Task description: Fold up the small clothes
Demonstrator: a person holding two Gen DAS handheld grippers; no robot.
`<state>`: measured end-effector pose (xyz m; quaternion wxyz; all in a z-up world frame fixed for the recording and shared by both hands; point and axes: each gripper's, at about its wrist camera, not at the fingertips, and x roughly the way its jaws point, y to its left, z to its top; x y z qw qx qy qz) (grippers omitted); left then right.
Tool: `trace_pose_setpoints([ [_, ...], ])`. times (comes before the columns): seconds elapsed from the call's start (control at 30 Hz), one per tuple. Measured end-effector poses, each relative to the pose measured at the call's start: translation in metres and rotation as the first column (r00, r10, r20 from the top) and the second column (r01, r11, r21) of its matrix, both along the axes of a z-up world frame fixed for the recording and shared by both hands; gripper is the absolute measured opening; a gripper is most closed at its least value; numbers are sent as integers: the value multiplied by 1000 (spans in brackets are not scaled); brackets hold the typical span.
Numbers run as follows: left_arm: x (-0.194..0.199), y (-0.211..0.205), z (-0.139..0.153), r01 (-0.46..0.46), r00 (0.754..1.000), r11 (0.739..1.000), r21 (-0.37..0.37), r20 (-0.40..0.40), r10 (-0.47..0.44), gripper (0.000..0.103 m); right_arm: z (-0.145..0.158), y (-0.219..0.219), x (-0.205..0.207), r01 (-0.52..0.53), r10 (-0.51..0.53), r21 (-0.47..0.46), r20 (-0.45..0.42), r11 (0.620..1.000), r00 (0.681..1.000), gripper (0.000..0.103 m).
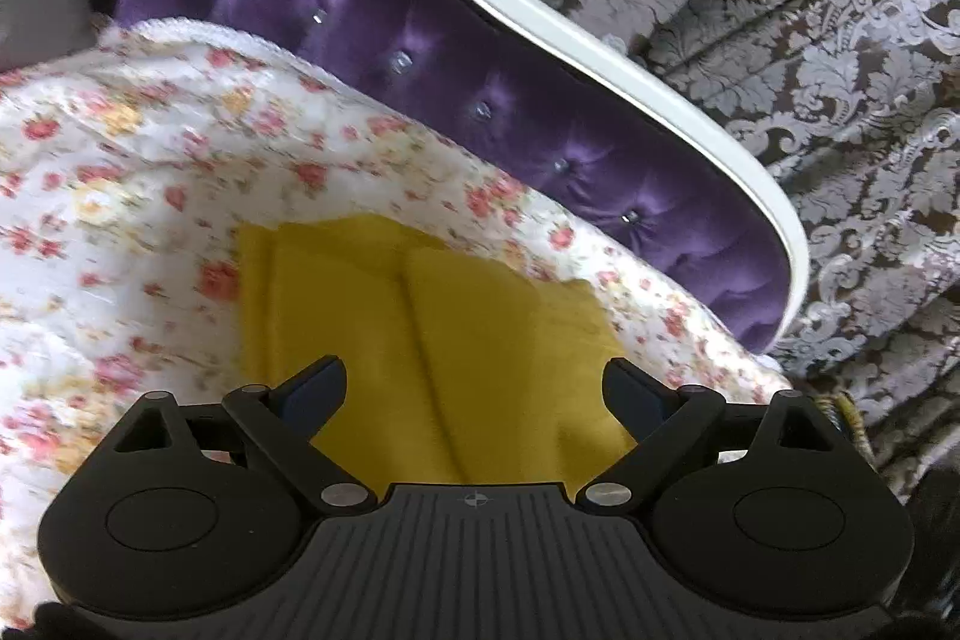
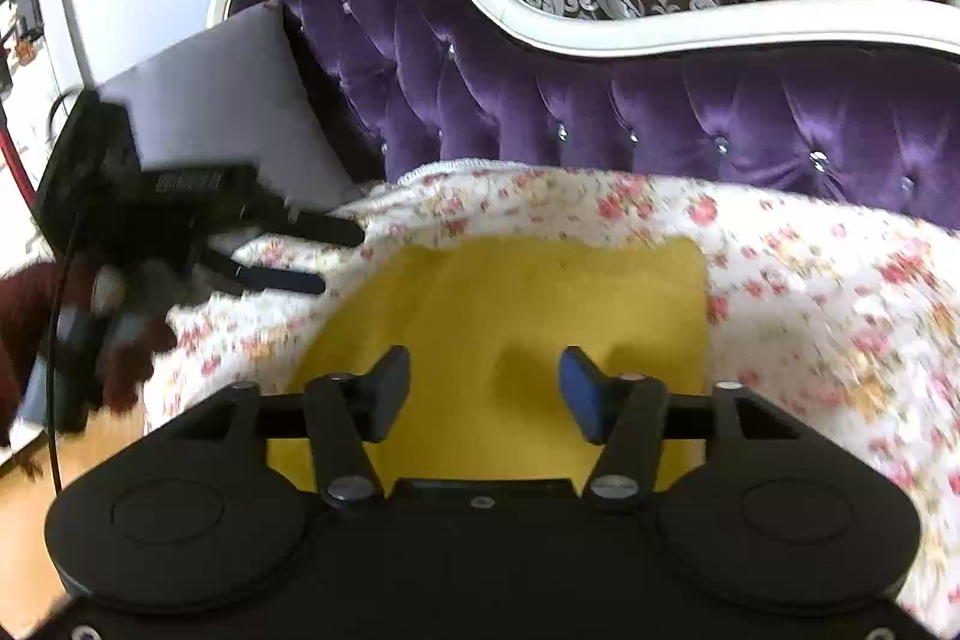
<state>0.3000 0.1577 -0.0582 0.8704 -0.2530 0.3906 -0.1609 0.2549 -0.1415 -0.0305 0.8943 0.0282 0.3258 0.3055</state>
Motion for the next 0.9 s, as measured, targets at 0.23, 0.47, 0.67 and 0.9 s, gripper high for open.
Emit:
trace_pose_setpoints([
  [0.23, 11, -27, -20, 69, 993, 998, -12, -90, -70, 93, -14, 31, -58, -160, 183, -176, 123, 971, 975, 64],
  [0.47, 24, -44, -29, 115, 983, 993, -21, -140, -117, 93, -35, 71, -74, -241, 340, -394, 205, 887, 918, 54],
  [0.67, 34, -51, -30, 125, 978, 991, -52, -161, -132, 93, -35, 47, -49, -187, 226, -267, 124, 946, 966, 14],
  [0.9, 46, -57, -35, 94, 976, 985, -148, -179, -120, 94, -21, -15, -32, 8, -9, 29, 38, 1000, 999, 14],
])
